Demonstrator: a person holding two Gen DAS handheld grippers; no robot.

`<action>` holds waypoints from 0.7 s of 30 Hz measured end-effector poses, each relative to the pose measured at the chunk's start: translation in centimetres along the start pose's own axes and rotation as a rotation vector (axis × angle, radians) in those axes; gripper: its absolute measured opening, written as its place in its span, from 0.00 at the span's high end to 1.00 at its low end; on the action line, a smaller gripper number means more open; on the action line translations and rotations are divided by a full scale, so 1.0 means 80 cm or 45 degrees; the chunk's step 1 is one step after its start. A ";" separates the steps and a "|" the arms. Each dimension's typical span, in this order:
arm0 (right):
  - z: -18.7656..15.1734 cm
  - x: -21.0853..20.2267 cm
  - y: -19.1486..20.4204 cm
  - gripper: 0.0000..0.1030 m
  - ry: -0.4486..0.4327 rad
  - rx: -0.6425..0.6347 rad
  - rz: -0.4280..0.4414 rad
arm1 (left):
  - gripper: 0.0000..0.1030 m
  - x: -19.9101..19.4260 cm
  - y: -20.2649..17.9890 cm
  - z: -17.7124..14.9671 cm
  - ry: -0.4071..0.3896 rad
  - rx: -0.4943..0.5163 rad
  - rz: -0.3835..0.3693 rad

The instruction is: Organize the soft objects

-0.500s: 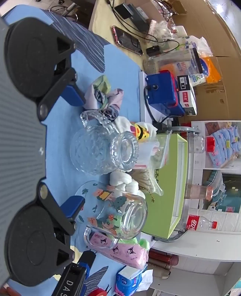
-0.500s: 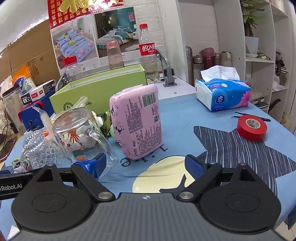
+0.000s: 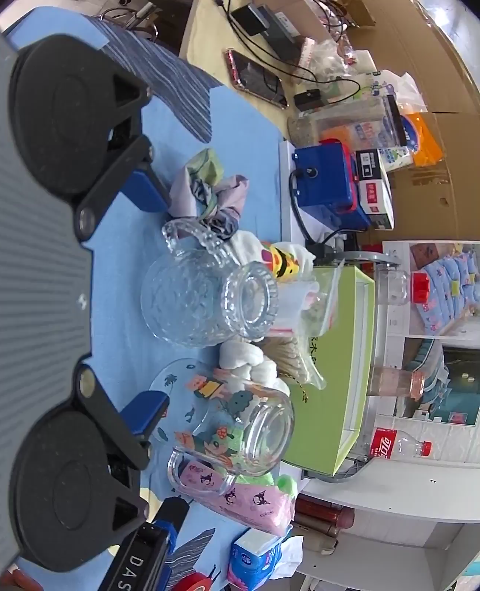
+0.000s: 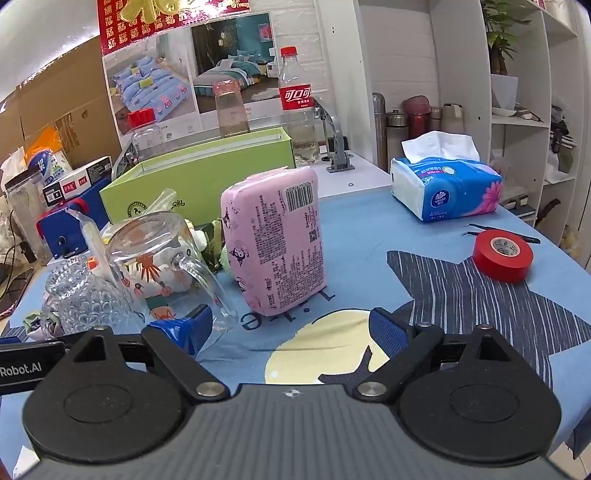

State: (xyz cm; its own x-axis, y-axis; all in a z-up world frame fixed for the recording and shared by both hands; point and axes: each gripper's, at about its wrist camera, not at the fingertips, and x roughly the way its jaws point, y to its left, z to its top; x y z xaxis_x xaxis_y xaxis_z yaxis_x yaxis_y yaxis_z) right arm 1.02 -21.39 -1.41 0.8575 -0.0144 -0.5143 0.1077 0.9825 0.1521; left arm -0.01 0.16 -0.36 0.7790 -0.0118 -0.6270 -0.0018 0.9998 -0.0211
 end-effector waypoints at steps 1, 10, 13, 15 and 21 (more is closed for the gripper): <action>0.000 0.000 0.000 0.23 0.001 -0.001 0.000 | 0.00 0.000 0.000 0.000 0.003 -0.001 0.000; -0.001 0.001 0.001 0.23 0.004 -0.010 0.000 | 0.00 0.002 0.001 0.002 0.015 -0.017 -0.005; -0.001 0.001 0.001 0.23 0.006 -0.010 -0.002 | 0.00 0.003 0.002 0.002 0.019 -0.024 -0.009; -0.001 0.002 0.001 0.23 0.009 -0.011 -0.001 | 0.00 0.004 0.003 0.002 0.023 -0.027 -0.010; -0.001 0.003 0.002 0.23 0.011 -0.013 -0.001 | 0.00 0.005 0.003 0.002 0.029 -0.033 -0.013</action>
State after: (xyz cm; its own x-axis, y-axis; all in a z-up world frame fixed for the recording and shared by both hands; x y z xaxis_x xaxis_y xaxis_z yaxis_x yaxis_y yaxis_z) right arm 1.17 -21.25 -1.59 0.8530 -0.0138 -0.5218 0.1033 0.9844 0.1427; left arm 0.41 0.40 -0.52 0.7647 -0.0227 -0.6440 -0.0103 0.9988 -0.0475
